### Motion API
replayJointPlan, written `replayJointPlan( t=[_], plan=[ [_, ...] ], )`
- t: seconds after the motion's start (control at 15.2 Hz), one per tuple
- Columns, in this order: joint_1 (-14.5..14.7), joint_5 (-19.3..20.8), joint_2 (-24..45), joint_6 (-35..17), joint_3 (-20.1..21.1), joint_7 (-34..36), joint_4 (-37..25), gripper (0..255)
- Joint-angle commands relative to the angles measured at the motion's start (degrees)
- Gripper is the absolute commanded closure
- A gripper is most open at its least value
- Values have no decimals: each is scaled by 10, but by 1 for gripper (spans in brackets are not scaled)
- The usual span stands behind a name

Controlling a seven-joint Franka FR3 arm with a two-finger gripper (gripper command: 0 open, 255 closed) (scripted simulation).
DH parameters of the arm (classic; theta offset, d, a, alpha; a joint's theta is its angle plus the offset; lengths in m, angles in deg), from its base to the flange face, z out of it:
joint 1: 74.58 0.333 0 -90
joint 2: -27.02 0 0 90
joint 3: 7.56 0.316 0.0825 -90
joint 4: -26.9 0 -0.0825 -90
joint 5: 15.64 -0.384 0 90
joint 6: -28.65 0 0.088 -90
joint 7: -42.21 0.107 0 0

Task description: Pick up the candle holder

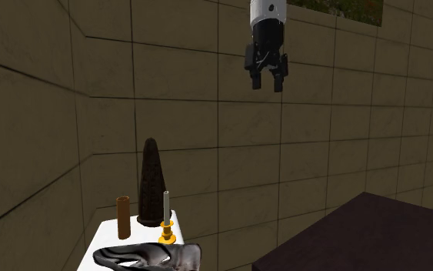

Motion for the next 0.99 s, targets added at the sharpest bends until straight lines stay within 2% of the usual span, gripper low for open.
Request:
replayJointPlan(
  t=[0.0,0.46,0.92],
  plan=[
    [5,-3,37,-33,12,13,-6,0],
    [20,0,173,-144,52,64,-35,0],
    [36,37,324,-228,78,128,-102,0]
  ],
)
